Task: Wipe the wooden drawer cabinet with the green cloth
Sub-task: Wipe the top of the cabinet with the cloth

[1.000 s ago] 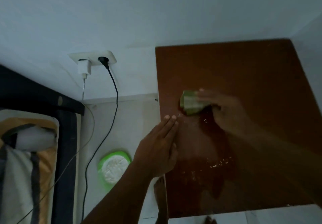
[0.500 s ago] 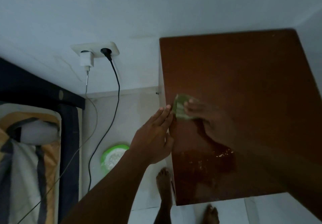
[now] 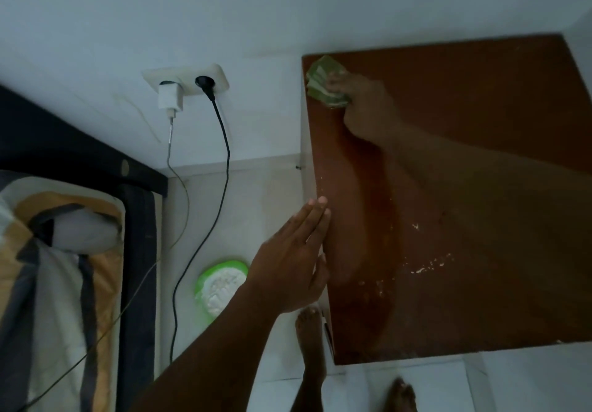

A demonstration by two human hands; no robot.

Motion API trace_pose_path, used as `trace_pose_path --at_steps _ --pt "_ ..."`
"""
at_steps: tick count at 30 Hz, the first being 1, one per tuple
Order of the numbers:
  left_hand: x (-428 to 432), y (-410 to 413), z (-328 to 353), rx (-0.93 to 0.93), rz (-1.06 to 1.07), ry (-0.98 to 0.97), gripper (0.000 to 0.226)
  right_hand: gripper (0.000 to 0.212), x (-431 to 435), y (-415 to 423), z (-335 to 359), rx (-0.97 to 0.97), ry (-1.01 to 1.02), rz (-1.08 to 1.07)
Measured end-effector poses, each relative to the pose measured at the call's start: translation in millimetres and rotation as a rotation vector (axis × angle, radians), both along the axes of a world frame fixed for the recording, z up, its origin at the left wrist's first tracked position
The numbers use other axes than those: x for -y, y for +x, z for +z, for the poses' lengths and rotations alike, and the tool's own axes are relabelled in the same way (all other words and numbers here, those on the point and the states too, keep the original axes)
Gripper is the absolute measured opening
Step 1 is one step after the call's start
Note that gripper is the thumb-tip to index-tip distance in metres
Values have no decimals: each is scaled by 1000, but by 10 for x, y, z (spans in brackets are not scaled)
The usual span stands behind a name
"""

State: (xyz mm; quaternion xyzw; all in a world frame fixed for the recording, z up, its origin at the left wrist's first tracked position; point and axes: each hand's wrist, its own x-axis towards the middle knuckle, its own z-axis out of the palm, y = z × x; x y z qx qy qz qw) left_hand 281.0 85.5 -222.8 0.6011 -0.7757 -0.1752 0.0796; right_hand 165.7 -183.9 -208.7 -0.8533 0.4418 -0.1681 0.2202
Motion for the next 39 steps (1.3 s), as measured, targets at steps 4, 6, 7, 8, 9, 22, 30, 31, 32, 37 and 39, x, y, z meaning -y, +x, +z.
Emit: trace_pose_path --at_steps 4,6,7,8,9,22,30,31,32,37,39 --pt "-60 3 -16 12 6 -4 71 42 -835 -241 -141 107 -18 199" --pt "-109 24 15 25 5 6 69 35 -1232 -560 -101 101 33 272" --pt "-151 31 32 34 -5 23 69 34 -1428 -735 -90 99 71 291" --pt "-200 38 47 40 -19 43 68 35 -1629 -901 -40 91 113 315" --pt "-243 36 56 39 -31 61 68 38 -1791 -1052 -8 74 138 342" --pt "-316 -205 74 65 2 6 65 52 -1015 -876 47 5 15 55" --pt "1 -300 134 2 73 3 61 50 -1899 -1544 285 58 175 147" --pt "62 -296 138 -2 76 -3 60 52 -1617 -1471 333 110 146 68" --pt "107 -293 139 -9 84 -9 59 51 -1287 -1340 391 162 128 10" --pt "152 -329 152 -59 147 -3 57 60 455 -868 239 17 27 -191" --pt "165 -336 162 -66 172 7 57 64 496 -786 23 -56 53 -210"
